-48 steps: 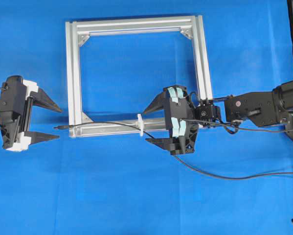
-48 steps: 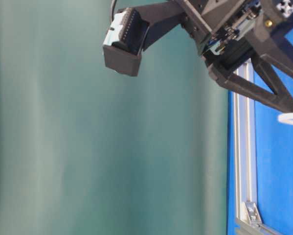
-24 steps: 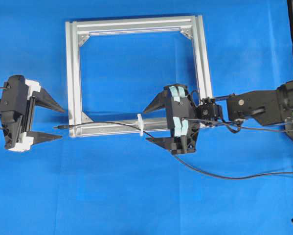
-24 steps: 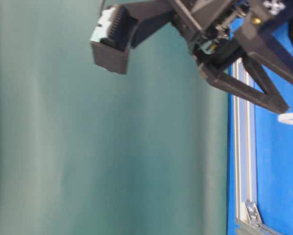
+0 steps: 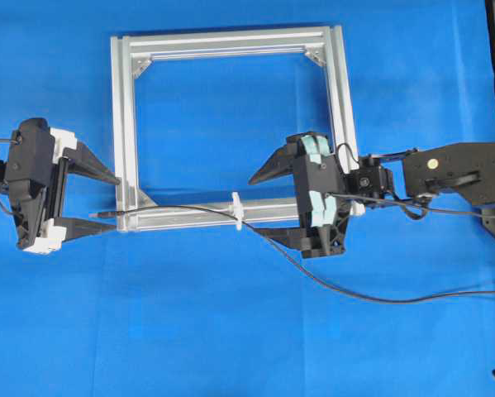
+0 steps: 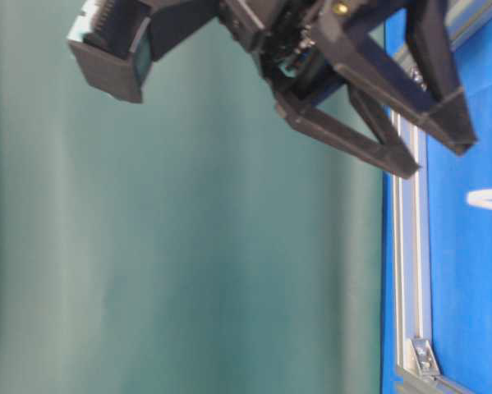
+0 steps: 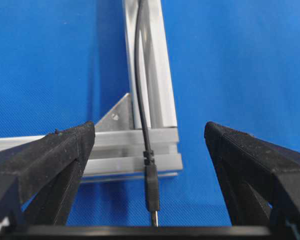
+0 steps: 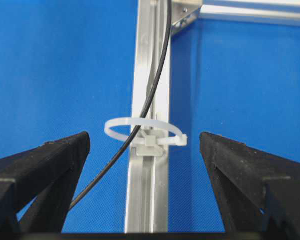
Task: Insert the wire through the string loop located in the center.
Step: 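Open both grippers and move the right gripper back right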
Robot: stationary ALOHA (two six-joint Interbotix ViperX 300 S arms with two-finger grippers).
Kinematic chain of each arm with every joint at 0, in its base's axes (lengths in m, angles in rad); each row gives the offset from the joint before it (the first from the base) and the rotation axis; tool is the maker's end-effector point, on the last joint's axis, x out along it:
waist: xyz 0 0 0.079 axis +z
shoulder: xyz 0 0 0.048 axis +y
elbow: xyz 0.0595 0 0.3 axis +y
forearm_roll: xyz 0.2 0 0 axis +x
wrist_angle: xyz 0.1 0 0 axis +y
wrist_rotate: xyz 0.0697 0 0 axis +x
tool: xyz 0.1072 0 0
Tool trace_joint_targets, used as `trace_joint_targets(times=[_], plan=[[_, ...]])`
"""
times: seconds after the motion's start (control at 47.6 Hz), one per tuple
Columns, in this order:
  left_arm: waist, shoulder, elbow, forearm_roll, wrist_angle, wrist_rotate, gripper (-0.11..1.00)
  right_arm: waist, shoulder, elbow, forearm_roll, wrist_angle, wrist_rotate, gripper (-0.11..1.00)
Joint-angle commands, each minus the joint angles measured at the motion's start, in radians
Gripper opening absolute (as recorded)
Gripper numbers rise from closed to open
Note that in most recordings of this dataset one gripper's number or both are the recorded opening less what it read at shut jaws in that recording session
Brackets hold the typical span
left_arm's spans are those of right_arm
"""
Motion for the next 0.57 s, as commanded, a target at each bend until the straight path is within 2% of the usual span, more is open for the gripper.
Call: trace_joint_targets(times=[0.0,0.546], plan=[[0.006,-0.014,-0.021,0.002,0.005,0.002,0.89,0.000,-0.043,-0.006,-0.002,0.009,0.000,0.94],[0.008,-0.021,-0.028,0.003,0.028,0.002,0.89,0.000,-0.057,-0.008,-0.002,0.029,0.000,0.94]])
